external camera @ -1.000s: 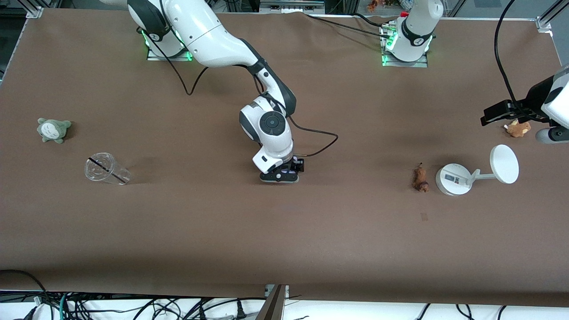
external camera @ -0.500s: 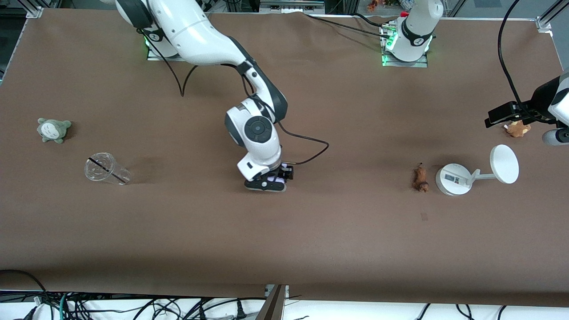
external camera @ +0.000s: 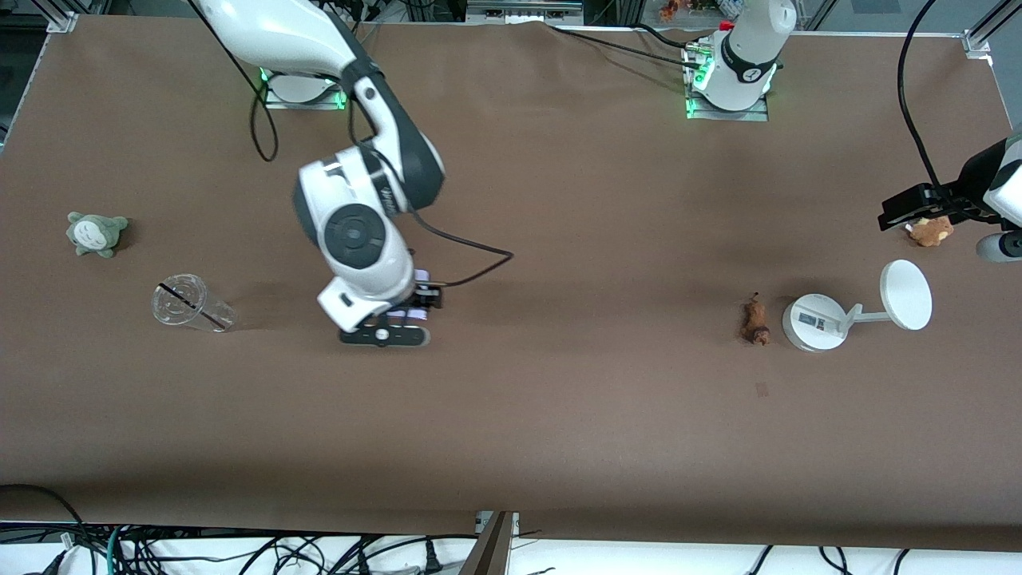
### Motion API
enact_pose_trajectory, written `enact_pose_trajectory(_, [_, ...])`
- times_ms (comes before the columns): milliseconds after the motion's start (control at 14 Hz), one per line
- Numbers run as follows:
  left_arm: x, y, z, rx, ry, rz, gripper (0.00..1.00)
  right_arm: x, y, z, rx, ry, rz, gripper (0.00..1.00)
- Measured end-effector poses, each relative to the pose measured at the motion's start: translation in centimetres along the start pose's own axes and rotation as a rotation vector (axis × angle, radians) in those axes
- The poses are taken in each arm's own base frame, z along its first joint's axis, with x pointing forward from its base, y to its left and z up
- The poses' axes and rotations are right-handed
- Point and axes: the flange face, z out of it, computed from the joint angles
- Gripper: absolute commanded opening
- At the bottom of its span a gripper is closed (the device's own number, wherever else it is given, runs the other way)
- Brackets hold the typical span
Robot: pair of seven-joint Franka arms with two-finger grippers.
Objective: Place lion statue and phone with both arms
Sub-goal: 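Carry the white phone with the right gripper toward the clear cup, then lower the phone onto the table beside the clear cup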
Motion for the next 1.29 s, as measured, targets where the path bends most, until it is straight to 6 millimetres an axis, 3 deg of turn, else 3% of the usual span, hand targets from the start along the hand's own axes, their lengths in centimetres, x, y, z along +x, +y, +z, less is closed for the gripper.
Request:
enact_pose_trajectory(214, [0.0,0.0,0.0,0.003,0.001,0.000,1.00,0.1,6.5,-1.1,-0.037,-0.039,-0.056,0.54])
enact_pose_trajectory(429, [0.0,0.0,-0.1,0.003,0.001,0.000,1.00,0.1,12.9,0.6,-0.057,-0.070,-0.107,0.55])
enact_pose_trajectory(643, [0.0,0.0,-0.1,0.003,0.002,0.000,1.00,0.1,17.7,4.1,-0.052,-0.019,-0.158,0.55])
enact_pose_trajectory(1071, [0.0,0.0,-0.1,0.003,0.001,0.000,1.00,-0.4,25.1,12.9,0.071,0.045,-0.170,0.55])
enact_pose_trajectory(1286, [0.0,0.0,0.0,0.003,0.001,0.000,1.00,-0.3,25.9,16.3,0.065,0.057,-0.158,0.55])
